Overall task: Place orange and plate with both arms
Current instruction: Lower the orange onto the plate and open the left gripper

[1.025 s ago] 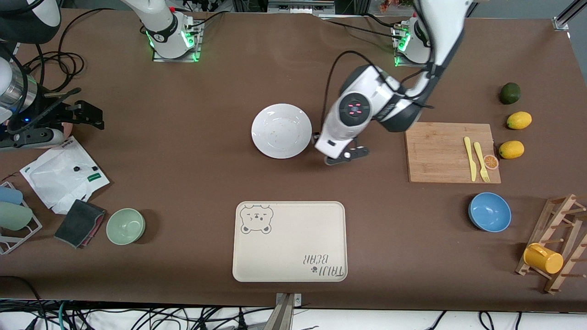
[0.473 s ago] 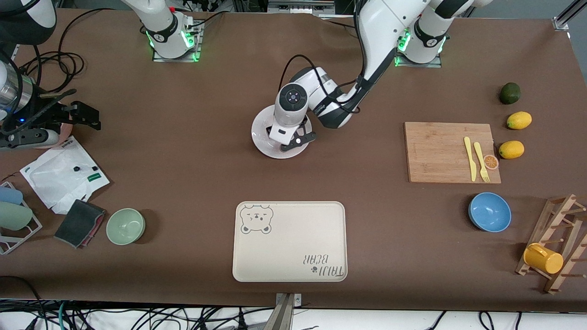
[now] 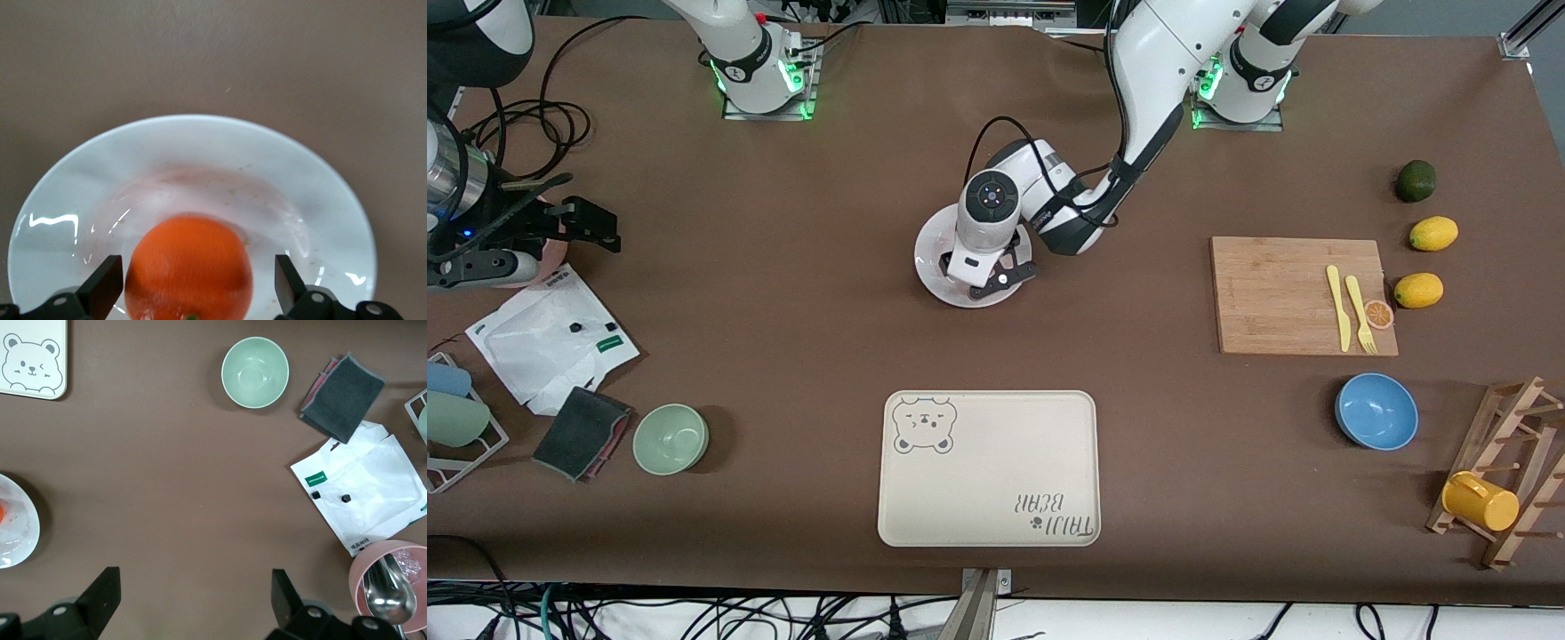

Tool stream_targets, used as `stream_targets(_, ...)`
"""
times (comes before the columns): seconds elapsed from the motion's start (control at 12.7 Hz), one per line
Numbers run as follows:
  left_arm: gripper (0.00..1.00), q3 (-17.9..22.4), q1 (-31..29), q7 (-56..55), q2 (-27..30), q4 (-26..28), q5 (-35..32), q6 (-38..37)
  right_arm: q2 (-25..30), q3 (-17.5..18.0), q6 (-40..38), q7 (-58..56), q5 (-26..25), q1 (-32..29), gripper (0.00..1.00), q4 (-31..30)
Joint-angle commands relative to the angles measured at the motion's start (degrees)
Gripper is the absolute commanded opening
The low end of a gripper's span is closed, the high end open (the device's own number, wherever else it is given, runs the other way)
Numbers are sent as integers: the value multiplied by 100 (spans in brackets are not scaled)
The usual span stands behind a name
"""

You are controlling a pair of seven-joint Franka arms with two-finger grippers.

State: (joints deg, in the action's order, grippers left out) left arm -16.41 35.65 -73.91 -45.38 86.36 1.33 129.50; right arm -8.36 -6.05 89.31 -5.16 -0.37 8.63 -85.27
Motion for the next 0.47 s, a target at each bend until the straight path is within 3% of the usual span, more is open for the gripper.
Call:
stream_targets(0.0,100,120,-41,-89,502,-14,-115,-537,-43,25,-80,24,1,-28,100,133)
stream_targets(0.24,100,594,-58,-44,1170,-14,-299,-1328,-34,33,-80,-2,1,-2,100,124)
stream_targets(0.39,100,745,-364,680,1530,-23,-563,-1821,-43,42,-72,-38,1,24,100,124)
